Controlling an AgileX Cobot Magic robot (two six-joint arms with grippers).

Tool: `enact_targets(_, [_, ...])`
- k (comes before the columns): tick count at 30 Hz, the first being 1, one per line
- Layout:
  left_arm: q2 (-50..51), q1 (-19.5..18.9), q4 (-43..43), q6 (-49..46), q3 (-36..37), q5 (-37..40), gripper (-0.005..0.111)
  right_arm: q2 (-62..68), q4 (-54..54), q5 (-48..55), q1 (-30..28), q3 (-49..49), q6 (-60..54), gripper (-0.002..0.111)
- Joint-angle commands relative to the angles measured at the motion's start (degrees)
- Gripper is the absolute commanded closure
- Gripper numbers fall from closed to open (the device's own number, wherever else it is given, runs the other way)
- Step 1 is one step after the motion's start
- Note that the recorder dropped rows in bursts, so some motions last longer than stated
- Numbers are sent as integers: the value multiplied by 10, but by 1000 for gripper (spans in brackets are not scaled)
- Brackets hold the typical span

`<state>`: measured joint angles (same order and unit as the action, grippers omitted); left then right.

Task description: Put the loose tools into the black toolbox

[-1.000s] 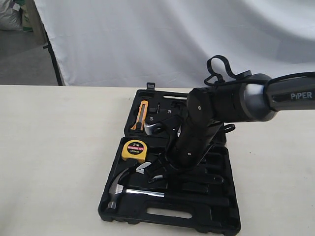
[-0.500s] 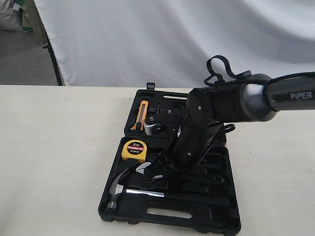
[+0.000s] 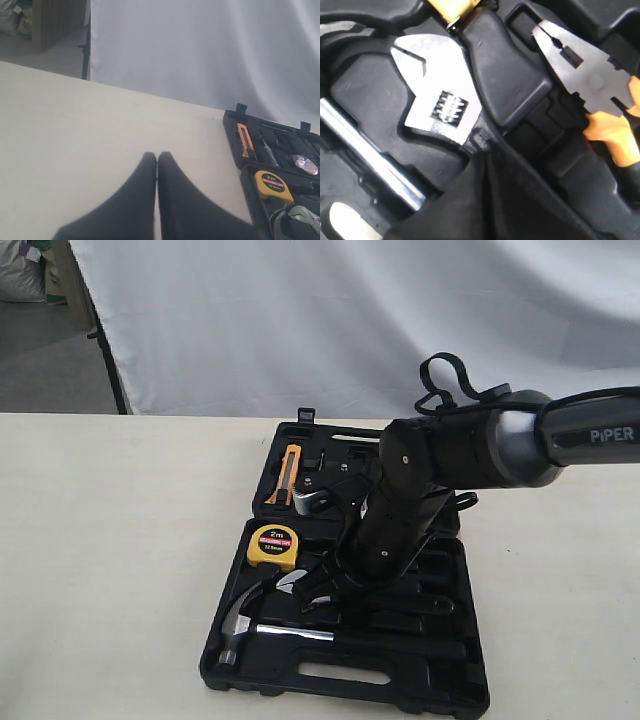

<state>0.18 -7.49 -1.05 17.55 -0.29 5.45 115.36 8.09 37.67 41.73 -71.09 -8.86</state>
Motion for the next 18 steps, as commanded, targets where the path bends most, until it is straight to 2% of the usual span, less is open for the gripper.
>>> enact_targets(1, [-2, -15, -3, 3, -2, -4, 106, 29, -5, -22, -3, 13, -4, 109])
enact_targets(18, [-2, -15, -3, 3, -2, -4, 106, -12, -5, -16, -3, 11, 7, 109])
